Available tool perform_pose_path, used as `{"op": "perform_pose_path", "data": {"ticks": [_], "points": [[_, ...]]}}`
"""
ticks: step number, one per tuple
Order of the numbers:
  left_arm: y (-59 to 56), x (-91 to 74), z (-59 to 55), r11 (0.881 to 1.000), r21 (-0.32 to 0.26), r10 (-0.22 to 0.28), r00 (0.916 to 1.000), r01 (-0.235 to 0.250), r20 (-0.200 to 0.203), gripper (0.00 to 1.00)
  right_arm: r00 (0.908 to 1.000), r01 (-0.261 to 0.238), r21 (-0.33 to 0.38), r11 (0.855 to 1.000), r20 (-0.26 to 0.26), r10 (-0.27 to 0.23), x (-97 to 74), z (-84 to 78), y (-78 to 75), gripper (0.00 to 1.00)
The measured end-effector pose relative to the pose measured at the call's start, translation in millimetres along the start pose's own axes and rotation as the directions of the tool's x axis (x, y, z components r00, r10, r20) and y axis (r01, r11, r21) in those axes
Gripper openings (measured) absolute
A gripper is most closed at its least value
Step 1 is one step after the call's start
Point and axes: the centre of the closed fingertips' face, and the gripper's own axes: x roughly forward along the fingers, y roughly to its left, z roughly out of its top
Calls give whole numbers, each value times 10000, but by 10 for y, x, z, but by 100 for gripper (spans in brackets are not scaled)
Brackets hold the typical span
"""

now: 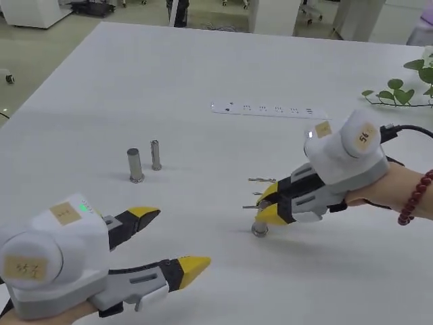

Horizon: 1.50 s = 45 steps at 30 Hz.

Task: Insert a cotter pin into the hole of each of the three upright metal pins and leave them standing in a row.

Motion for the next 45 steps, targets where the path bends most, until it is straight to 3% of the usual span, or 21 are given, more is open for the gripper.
{"op": "perform_pose_path", "data": {"ticks": [16, 34, 45], "points": [[-30, 2, 18, 9999, 111, -46, 10000, 46, -25, 62, 9992, 380, 227, 9990, -134, -377, -188, -200, -135, 13], [-15, -4, 32, 9999, 127, -81, 10000, 80, 7, 62, 9990, 367, 471, 9982, -255, -355, -328, -380, -227, 14], [-17, 3, 27, 9999, 118, -88, 10000, 88, -20, 62, 9995, 246, 643, 9976, -232, -231, -342, -395, -233, 15]]}}
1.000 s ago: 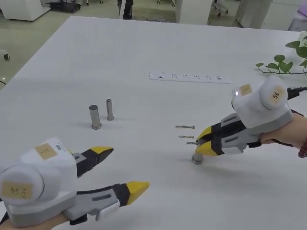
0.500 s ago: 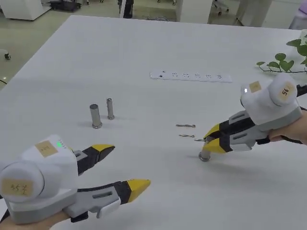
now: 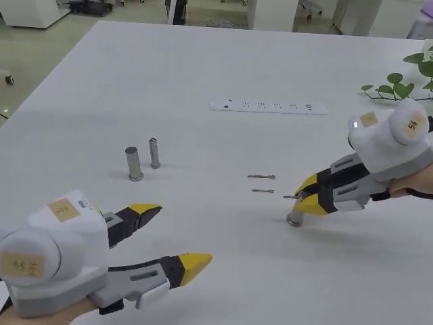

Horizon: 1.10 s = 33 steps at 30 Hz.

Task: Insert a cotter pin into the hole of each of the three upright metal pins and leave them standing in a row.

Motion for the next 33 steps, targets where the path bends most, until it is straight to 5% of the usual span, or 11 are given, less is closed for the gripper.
{"op": "perform_pose_path", "data": {"ticks": [10, 18, 24, 33], "points": [[-4, -13, 14, 10000, -60, -9, 10000, 9, 70, 62, 9994, -230, 216, 9995, 251, 224, -8, 12, 8, 16], [-21, -31, 30, 10000, 17, 31, 10000, -31, 52, 64, 9977, -126, 498, 9987, 664, 92, -49, 93, 8, 26], [-15, -106, 34, 9998, -41, 194, 9998, -194, 52, 69, 9945, 164, 1430, 9896, 1003, -310, -57, 276, -46, 36], [55, -220, 42, 9982, -241, 549, 9985, -547, 57, 77, 9825, 446, 1346, 9899, 1735, -679, 75, 699, -57, 41]]}}
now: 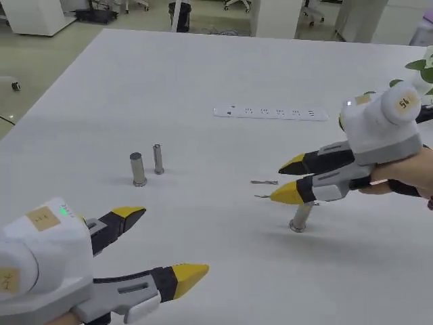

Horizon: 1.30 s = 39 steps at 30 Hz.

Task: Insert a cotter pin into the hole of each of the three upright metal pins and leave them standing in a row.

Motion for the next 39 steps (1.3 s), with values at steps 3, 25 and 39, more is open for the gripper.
{"op": "perform_pose_path", "data": {"ticks": [3, 25, 39], "points": [[14, -30, -11, 9999, 35, 106, 9999, -106, -61, 79, 9999, 84, -310, 9995, 71, -82, 94, 112, 22, 41], [97, -190, -15, 9987, -11, 512, 9987, -512, 12, 94, 9935, 373, -70, 9993, 1076, -363, 923, 725, 198, 40], [184, -298, -28, 9960, -5, 898, 9960, -898, 45, 99, 9831, 983, 89, 9951, 1542, -985, 1368, 906, 162, 38]]}}
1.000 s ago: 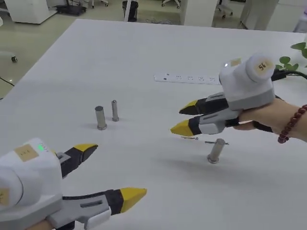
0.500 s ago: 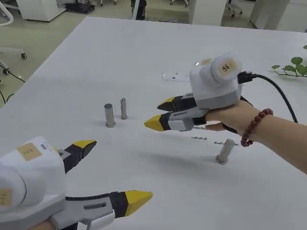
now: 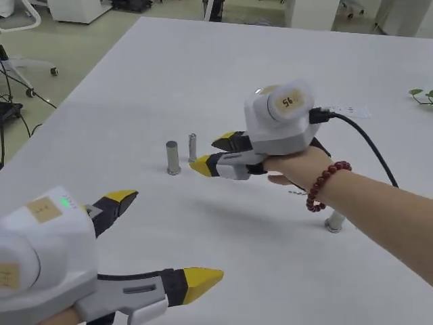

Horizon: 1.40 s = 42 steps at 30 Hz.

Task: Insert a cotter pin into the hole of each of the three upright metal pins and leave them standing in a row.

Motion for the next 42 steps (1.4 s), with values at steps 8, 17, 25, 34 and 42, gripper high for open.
{"op": "perform_pose_path", "data": {"ticks": [8, 17, 25, 34, 42], "points": [[17, -25, -51, 9999, 131, 28, 9998, -26, -181, 99, 9986, 177, 154, 9997, 504, -185, 266, 85, -2, 37], [12, -41, -101, 10000, 20, -34, 9997, 34, -250, 96, 9971, 424, 380, 9984, 615, -447, 539, 44, -78, 30], [35, -63, -130, 10000, -70, 16, 9996, -18, -291, 95, 9964, 427, 676, 9968, 703, -475, 623, 7, -57, 26], [74, -84, -159, 9995, -276, 168, 9995, -175, -264, 93, 9955, 442, 566, 9974, 815, -487, 729, -15, -20, 20], [123, -77, -199, 9992, -339, 215, 9990, -228, -385, 92, 9962, 526, 548, 9971, 664, -562, 731, -56, -39, 15]]}}
